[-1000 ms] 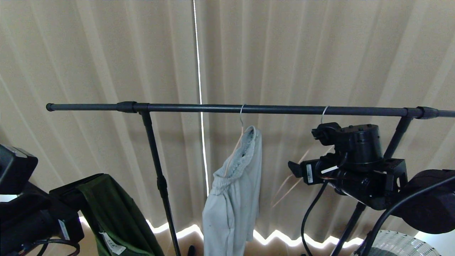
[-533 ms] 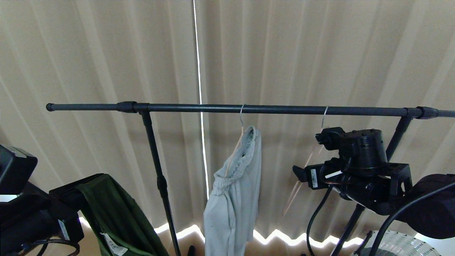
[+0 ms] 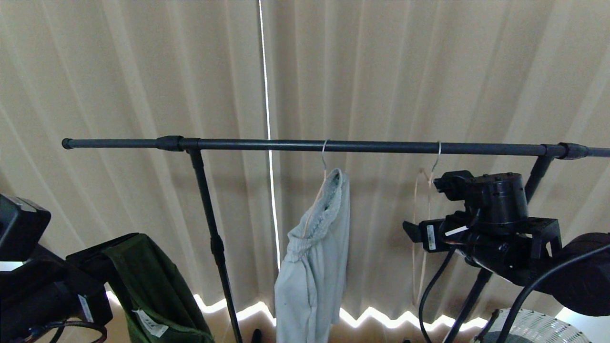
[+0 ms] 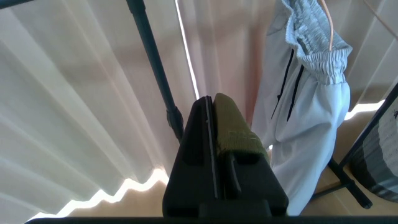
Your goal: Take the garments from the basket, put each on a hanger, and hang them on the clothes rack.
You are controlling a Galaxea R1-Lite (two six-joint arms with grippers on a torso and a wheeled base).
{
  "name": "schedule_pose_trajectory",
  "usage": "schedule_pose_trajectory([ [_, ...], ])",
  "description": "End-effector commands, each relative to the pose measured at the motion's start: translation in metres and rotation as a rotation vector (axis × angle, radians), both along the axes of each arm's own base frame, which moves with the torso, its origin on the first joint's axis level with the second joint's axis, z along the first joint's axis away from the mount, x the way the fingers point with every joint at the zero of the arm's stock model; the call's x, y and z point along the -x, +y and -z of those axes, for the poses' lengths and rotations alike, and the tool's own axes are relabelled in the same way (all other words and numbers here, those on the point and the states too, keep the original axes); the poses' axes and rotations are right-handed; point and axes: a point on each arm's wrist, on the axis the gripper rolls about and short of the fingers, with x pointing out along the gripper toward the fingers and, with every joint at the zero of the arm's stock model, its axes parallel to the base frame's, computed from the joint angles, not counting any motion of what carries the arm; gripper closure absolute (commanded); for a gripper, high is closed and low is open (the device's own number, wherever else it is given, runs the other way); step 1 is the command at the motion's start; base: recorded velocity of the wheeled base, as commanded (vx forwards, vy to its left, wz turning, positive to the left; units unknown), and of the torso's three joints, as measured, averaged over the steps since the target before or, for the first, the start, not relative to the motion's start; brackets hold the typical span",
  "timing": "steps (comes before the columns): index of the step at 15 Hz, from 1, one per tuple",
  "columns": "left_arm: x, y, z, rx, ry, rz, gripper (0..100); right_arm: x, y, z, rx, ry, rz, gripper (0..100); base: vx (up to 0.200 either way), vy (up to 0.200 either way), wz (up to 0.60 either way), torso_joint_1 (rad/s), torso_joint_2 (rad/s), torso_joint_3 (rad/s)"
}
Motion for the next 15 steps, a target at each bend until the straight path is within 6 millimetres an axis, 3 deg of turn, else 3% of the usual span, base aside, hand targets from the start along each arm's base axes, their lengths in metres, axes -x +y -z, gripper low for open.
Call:
schedule_pose_trajectory([
  [1,0.000,0.000,0.000,-0.001,0.001,0.001,100,0.000,-0.005,-0.003,-0.002,-0.008,0.015,0,0.000,0.000,0.00,0.000,0.00,0.000],
  [7,-0.001,0.000,0.001,-0.002,0.005,0.000,100,0.007,-0.017,-0.007,0.028,0.049,0.043,0,0.000,0.000,0.00,0.000,0.00,0.000],
  [15,0.000,0.000,0.001,-0.002,0.004,0.001,100,-0.002,-0.015,0.004,0.049,0.089,0.046,0,0.000,0.000,0.00,0.000,0.00,0.000],
])
